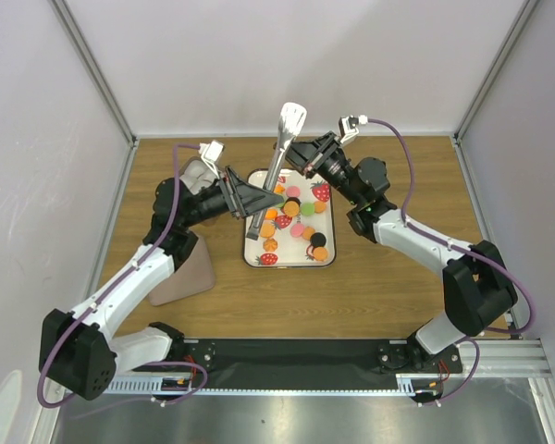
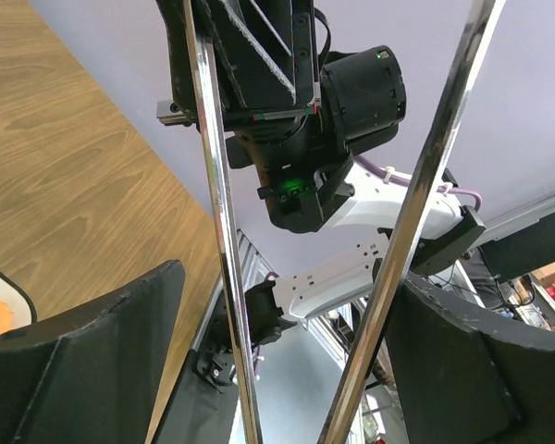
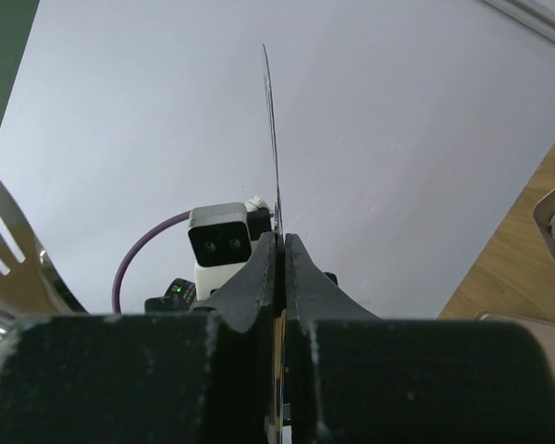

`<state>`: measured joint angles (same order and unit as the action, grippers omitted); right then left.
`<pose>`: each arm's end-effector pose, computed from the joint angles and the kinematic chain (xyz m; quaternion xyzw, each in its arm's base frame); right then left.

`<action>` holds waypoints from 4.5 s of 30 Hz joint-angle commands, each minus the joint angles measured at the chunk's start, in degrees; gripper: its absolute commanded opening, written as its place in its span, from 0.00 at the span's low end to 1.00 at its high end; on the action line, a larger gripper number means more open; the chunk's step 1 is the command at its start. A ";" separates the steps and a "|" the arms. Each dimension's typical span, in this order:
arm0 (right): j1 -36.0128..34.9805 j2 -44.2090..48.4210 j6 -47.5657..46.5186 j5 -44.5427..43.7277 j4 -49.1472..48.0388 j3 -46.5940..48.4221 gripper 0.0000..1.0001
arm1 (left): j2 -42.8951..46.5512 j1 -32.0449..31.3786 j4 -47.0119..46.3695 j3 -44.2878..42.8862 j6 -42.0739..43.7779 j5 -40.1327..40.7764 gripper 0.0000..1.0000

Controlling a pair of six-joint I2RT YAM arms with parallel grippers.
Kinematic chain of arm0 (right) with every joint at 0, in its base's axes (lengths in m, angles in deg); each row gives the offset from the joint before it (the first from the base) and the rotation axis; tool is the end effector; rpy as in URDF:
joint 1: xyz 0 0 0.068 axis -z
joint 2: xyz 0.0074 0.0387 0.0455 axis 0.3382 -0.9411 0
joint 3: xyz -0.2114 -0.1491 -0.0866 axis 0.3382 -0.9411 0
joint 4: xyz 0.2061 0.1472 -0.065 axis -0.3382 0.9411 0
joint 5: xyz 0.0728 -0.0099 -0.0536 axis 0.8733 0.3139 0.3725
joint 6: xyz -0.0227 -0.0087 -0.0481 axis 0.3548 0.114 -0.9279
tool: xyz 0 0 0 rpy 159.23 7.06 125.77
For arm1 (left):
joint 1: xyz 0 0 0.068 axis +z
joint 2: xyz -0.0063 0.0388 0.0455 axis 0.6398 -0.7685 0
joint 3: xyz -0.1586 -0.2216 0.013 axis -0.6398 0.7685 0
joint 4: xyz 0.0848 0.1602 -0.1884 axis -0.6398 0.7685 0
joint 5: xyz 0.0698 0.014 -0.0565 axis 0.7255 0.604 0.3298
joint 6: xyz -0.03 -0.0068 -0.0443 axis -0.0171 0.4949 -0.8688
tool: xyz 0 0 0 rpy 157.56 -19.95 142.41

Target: Pack the cookies

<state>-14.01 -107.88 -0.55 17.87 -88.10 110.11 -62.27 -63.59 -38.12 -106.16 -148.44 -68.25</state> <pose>0.2937 0.2090 0.3628 0.0637 0.5616 0.7047 0.4289 0.2253 -0.1271 0.3527 0.0829 0.6514 -0.6679 0.3503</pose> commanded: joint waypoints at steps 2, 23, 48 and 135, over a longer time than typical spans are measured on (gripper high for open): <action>-0.94 0.92 1.03 -2.82 -7.58 -1.08 0.00 | 2.43 0.43 -3.22 0.22 -0.61 0.74 0.88; -3.66 0.66 0.68 -7.92 -12.68 -3.72 0.00 | 5.25 0.35 -2.34 1.19 -1.05 1.79 0.72; -3.84 7.60 -7.84 -13.36 -2.85 -5.04 0.60 | 6.04 0.43 -0.23 0.14 0.18 2.41 0.58; 29.56 24.22 -44.59 -4.14 63.17 -8.21 0.80 | -2.75 -28.92 57.95 1.90 35.07 56.02 0.50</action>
<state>15.25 -83.97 -44.24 11.91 -23.38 99.40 -64.44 -91.72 21.57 -103.82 -114.73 -14.04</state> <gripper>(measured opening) 0.796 0.494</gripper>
